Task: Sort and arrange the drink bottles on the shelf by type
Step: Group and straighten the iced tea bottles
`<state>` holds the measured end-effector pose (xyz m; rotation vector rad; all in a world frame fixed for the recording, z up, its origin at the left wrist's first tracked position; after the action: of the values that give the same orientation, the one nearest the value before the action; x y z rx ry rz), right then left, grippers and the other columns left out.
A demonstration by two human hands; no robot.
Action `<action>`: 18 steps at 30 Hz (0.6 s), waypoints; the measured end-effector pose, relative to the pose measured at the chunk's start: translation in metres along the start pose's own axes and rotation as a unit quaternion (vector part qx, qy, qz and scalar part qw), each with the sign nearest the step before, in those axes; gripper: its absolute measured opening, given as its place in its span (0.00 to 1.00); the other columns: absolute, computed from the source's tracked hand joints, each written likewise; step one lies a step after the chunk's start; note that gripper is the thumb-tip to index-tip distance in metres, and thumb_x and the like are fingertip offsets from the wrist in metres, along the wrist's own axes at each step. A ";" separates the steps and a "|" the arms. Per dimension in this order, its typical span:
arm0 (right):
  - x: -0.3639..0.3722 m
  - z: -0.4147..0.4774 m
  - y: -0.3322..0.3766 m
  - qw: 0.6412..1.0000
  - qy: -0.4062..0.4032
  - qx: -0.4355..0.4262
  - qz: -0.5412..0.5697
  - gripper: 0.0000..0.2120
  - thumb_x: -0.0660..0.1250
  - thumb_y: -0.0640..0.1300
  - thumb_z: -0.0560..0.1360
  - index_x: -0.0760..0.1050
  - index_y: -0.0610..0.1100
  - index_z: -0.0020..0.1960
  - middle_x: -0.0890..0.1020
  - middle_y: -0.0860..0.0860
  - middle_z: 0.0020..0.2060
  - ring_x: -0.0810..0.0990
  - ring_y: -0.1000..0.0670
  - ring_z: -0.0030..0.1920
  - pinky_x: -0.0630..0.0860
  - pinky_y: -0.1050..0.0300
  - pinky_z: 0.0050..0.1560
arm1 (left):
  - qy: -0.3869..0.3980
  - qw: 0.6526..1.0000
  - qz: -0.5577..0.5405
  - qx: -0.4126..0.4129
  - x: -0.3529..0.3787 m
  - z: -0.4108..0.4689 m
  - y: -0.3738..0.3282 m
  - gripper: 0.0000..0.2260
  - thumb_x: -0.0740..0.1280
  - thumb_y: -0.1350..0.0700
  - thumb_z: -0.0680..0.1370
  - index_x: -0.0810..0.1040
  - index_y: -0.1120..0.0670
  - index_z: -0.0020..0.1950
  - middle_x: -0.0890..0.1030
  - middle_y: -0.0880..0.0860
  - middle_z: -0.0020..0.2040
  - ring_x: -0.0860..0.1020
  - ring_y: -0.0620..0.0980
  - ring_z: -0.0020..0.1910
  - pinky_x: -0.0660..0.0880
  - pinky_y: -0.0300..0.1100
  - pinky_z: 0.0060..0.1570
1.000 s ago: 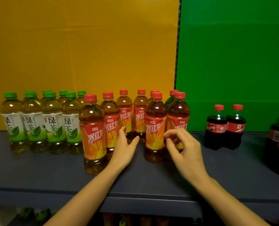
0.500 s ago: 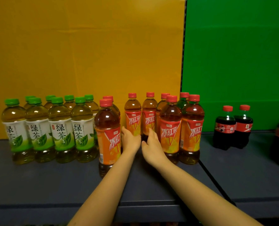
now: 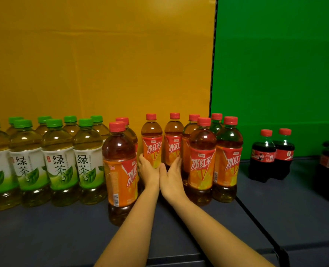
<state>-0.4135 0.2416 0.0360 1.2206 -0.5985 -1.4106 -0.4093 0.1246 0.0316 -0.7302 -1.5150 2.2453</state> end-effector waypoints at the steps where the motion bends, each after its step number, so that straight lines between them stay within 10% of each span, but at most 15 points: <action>1: 0.002 0.000 0.000 1.000 -0.002 0.005 0.003 0.33 0.52 0.50 0.81 0.34 0.40 0.74 0.41 0.45 0.76 0.41 0.48 0.76 0.43 0.53 0.76 | -0.003 1.000 -0.003 0.003 -0.002 0.000 0.001 0.30 0.70 0.60 0.73 0.60 0.60 0.71 0.69 0.62 0.68 0.67 0.60 0.68 0.65 0.53 0.67; 10: 0.000 0.007 0.000 0.999 -0.038 0.017 -0.001 0.30 0.53 0.46 0.80 0.40 0.41 0.75 0.48 0.45 0.76 0.54 0.45 0.75 0.57 0.53 0.72 | -0.030 0.999 -0.028 0.005 -0.011 -0.001 0.002 0.34 0.70 0.62 0.72 0.56 0.61 0.73 0.67 0.61 0.70 0.65 0.59 0.70 0.62 0.52 0.70; 18: 0.009 0.027 -0.025 0.997 -0.005 0.075 0.007 0.37 0.58 0.41 0.78 0.34 0.38 0.74 0.41 0.43 0.76 0.42 0.44 0.76 0.47 0.52 0.74 | -0.033 0.999 -0.020 -0.002 -0.010 -0.001 0.001 0.34 0.69 0.62 0.73 0.54 0.61 0.74 0.64 0.61 0.71 0.62 0.59 0.72 0.61 0.52 0.71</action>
<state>-0.4466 0.2314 0.0204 1.3255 -0.7297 -1.3799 -0.4004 0.1197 0.0323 -0.6276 -1.5516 2.2581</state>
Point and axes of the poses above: each hand's wrist, its own z-axis towards the middle knuckle, its own x-axis out of the palm, y = z × x, the point moved 9 cm from there along z, towards the middle knuckle
